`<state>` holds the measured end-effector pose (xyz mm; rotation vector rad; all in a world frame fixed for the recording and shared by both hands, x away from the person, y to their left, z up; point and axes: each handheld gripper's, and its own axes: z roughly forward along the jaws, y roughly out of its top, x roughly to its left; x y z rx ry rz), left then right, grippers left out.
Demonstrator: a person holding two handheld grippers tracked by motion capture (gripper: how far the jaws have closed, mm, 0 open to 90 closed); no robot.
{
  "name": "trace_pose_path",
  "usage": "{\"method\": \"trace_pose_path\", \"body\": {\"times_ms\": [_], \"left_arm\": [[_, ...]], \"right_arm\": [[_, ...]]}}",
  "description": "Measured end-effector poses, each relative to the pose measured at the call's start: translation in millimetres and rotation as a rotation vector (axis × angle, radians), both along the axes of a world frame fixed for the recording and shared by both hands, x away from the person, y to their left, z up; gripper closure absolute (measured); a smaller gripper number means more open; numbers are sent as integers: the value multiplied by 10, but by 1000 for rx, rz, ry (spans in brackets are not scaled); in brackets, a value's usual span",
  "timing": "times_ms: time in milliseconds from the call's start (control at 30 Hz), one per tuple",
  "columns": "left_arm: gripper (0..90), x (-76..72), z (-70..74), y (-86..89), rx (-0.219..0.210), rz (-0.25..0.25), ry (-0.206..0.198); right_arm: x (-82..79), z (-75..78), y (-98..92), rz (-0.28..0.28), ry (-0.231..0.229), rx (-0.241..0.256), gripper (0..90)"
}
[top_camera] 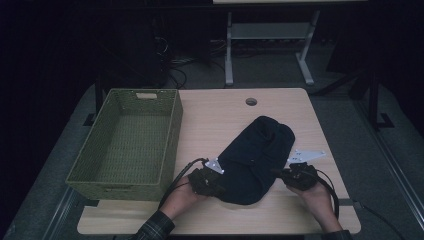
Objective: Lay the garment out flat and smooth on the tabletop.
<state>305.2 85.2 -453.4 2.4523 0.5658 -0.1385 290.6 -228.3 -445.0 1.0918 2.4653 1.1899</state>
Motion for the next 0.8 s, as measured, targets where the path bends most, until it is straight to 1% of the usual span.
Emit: {"method": "trace_pose_path", "body": {"times_ms": [67, 200, 233, 267, 300, 367, 400, 433, 467, 567, 600, 700, 733, 800], "left_arm": [[882, -1, 0, 0, 0, 0, 0], [882, -3, 0, 0, 0, 1, 0], [882, -3, 0, 0, 0, 3, 1], [882, -3, 0, -1, 0, 4, 1], [882, -4, 1, -1, 1, 3, 0], [882, -7, 1, -1, 0, 5, 0], [882, -7, 1, -1, 0, 5, 0], [882, -5, 2, 0, 0, 4, 1], [882, 0, 6, 2, 2, 5, 3], [881, 0, 16, -6, 7, 7, 1], [880, 1, 27, -13, 13, 8, -1], [875, 23, 62, -11, 16, 20, -4], [875, 33, 76, -8, 17, 27, -9], [875, 53, 118, -2, 15, 39, -15]], "right_arm": [[-33, -41, 14, 4, 7, 26, 899], [-59, -126, 34, 3, 31, 28, 900], [-55, -151, 37, 6, 29, 23, 900], [-52, -182, 49, -1, 36, 15, 900], [-45, -213, 54, -2, 37, 0, 899], [-37, -261, 62, -3, 55, -9, 900], [-36, -272, 67, -1, 56, -17, 900], [-38, -275, 70, -2, 53, -16, 900], [-37, -278, 70, -11, 64, -9, 900], [-63, -286, 73, -26, 59, -1, 900], [-92, -298, 85, -30, 31, -7, 900], [-98, -291, 92, -31, 31, -17, 900], [-89, -294, 84, -29, 38, -7, 900], [-88, -293, 79, -31, 44, -3, 900]]}}
